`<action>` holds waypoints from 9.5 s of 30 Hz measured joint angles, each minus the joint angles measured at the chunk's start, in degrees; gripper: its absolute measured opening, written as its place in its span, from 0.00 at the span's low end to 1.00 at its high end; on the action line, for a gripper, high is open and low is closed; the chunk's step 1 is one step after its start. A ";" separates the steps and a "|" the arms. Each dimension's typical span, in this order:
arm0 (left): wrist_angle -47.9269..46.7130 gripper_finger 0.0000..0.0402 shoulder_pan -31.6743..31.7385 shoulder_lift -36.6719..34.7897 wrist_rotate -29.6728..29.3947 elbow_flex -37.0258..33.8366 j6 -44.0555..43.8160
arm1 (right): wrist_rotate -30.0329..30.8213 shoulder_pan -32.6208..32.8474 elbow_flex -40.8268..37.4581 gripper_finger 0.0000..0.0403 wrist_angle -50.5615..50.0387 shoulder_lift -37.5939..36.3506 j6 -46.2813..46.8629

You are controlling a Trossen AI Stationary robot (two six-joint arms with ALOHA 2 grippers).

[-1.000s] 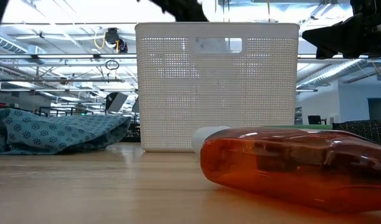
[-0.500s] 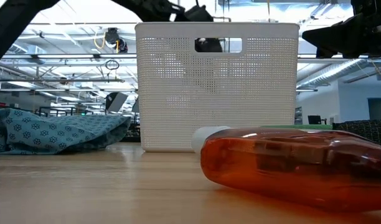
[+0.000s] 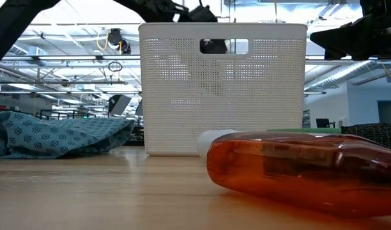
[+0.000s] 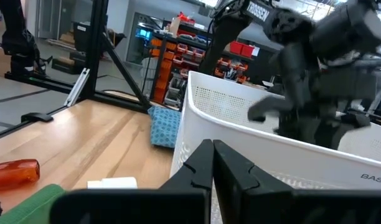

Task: Pick & place medical supplies in basket/bin
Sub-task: Put the white mailer bag into the white bin, then put the orange pill bottle into the white bin, then put the dark orange pill bottle into the white bin

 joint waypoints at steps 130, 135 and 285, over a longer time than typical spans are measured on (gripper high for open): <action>63.19 0.06 -28.17 -78.91 -18.45 -93.24 -2.83 | -17.23 29.30 67.82 0.86 -65.08 82.52 94.96; 63.19 0.10 -28.17 -78.91 -18.44 -93.24 -3.51 | -18.37 30.13 67.82 0.84 -66.46 85.03 94.95; 58.54 0.10 -28.17 -78.90 -23.51 -93.24 4.02 | -4.55 -43.73 74.77 0.75 -54.47 84.22 -3.05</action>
